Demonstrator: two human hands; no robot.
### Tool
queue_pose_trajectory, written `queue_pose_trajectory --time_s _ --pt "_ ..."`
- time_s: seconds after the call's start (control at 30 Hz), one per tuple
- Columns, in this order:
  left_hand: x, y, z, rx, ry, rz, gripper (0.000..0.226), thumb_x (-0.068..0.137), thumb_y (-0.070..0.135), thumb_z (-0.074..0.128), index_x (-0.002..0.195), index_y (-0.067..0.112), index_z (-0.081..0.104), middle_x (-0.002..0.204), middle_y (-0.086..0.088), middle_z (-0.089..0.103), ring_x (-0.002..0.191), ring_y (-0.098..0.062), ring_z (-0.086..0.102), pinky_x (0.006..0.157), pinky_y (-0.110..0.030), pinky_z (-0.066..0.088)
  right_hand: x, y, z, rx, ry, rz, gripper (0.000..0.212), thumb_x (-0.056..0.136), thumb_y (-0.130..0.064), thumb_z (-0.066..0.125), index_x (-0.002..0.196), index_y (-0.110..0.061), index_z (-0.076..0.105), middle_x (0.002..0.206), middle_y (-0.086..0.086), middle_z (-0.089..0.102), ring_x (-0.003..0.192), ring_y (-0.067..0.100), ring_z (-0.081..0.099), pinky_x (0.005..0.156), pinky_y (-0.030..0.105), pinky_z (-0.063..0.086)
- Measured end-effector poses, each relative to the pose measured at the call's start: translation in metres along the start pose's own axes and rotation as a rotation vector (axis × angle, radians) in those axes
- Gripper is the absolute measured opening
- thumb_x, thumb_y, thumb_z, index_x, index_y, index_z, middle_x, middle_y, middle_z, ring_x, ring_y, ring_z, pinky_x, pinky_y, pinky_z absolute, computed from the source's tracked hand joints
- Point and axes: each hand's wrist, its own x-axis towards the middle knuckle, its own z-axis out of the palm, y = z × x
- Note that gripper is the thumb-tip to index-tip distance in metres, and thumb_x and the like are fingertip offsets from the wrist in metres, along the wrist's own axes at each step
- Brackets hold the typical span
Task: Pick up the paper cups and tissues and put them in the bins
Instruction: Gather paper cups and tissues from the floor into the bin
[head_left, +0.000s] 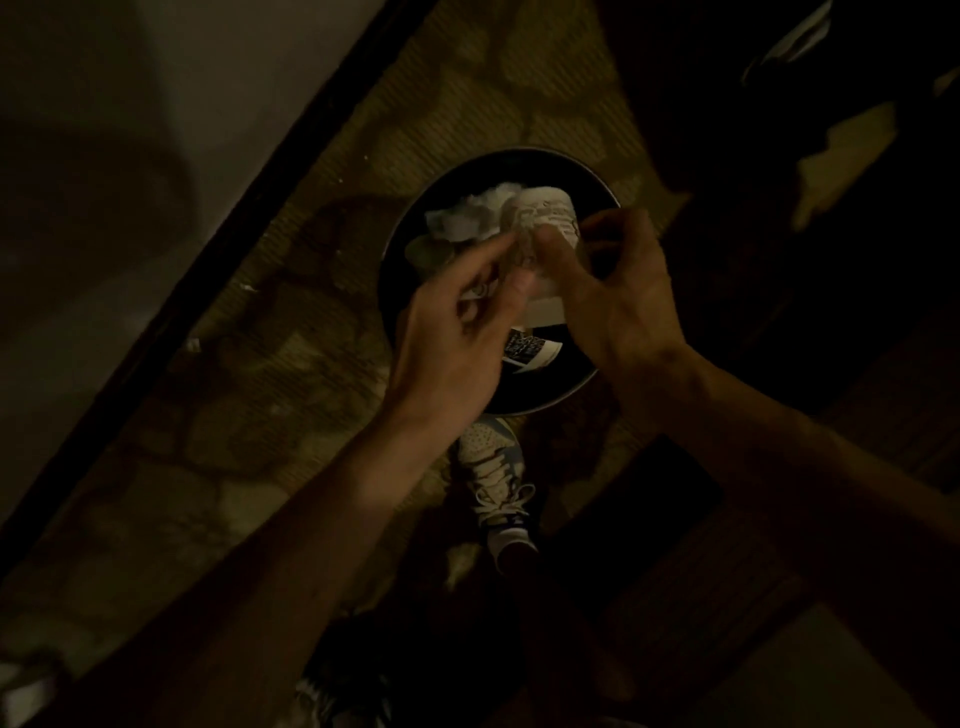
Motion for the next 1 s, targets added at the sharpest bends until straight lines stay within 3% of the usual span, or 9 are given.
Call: queue_pose_trajectory --time_s 0.13,0.23,0.3,0.47,0.57,0.67,0.77,0.9,1.0 --pt "0.021 -0.019 0.005 -0.006 0.119 -0.084 0.033 0.097 0.021 0.056 0.13 0.019 0.06 0.128 0.002 0.062 0.117 -0.009 0.058 0.087 -0.023 0.055 0.023 0.002 0.017 0.019 -0.077 0.074 0.033 0.094 -0.025 0.056 0.123 -0.013 0.06 0.099 -0.005 0.065 0.083 0.003 0.063 0.062 0.015 0.05" --pt "0.04 -0.038 0.005 0.094 0.108 -0.109 0.03 0.098 0.02 0.054 0.128 0.019 0.062 0.125 0.001 0.063 0.11 -0.007 0.058 0.073 -0.003 0.048 0.036 0.015 0.025 -0.065 -0.179 0.11 0.032 0.095 -0.019 0.056 0.126 -0.014 0.055 0.118 0.003 0.063 0.093 0.015 0.064 0.055 0.019 0.05" --pt "0.049 -0.052 0.005 0.178 0.081 -0.14 0.03 0.099 0.017 0.053 0.128 0.019 0.061 0.127 -0.001 0.062 0.111 -0.011 0.059 0.068 -0.001 0.044 0.042 0.025 0.029 -0.137 -0.221 0.135 0.027 0.093 -0.013 0.058 0.12 -0.015 0.055 0.121 0.009 0.061 0.101 0.022 0.063 0.064 0.023 0.05" --pt "0.057 -0.07 0.002 0.278 0.055 -0.186 0.031 0.1 0.019 0.05 0.129 0.022 0.061 0.129 -0.005 0.061 0.117 -0.02 0.057 0.085 -0.019 0.043 0.037 0.031 0.036 -0.367 -0.29 0.027 0.03 0.098 -0.016 0.051 0.125 -0.007 0.061 0.124 0.011 0.063 0.114 0.025 0.058 0.091 0.028 0.045" --pt "0.039 -0.06 -0.005 0.256 0.048 -0.113 0.029 0.099 0.02 0.051 0.126 0.017 0.062 0.127 -0.006 0.061 0.115 -0.021 0.058 0.093 -0.029 0.05 0.019 0.022 0.028 -0.388 -0.281 -0.002 0.028 0.096 -0.019 0.054 0.124 -0.015 0.059 0.112 0.0 0.062 0.101 0.015 0.059 0.077 0.022 0.046" --pt "0.003 -0.044 -0.034 0.198 0.076 0.008 0.008 0.095 0.023 0.058 0.09 0.02 0.064 0.089 0.007 0.062 0.087 -0.013 0.062 0.073 -0.031 0.053 -0.02 0.007 0.02 -0.416 -0.27 -0.144 0.017 0.091 -0.018 0.06 0.107 -0.025 0.059 0.101 -0.008 0.064 0.088 0.006 0.062 0.063 0.017 0.046" --pt "-0.046 -0.026 -0.09 0.305 0.096 0.044 0.028 0.091 0.028 0.061 0.066 0.027 0.047 0.067 0.012 0.046 0.064 -0.004 0.05 0.056 -0.027 0.041 -0.086 -0.006 0.025 -0.461 -0.354 -0.297 0.016 0.085 -0.023 0.065 0.091 -0.035 0.056 0.085 -0.017 0.063 0.08 -0.007 0.061 0.059 0.012 0.046" --pt "-0.145 -0.021 -0.178 0.536 0.097 0.001 0.024 0.084 0.031 0.061 0.065 0.019 0.054 0.06 0.01 0.047 0.054 -0.003 0.047 0.048 -0.02 0.032 -0.185 -0.013 0.061 -0.465 -0.532 -0.419 0.024 0.072 -0.044 0.065 0.091 -0.044 0.05 0.076 -0.012 0.06 0.071 0.001 0.06 0.058 0.014 0.047" --pt "-0.243 -0.041 -0.236 0.695 0.043 -0.018 0.032 0.086 0.029 0.06 0.06 0.025 0.043 0.057 0.01 0.039 0.052 -0.007 0.039 0.05 -0.017 0.026 -0.257 -0.001 0.104 -0.492 -0.669 -0.47 0.039 0.072 -0.042 0.071 0.102 -0.049 0.046 0.076 -0.009 0.057 0.064 0.005 0.059 0.055 0.017 0.05"
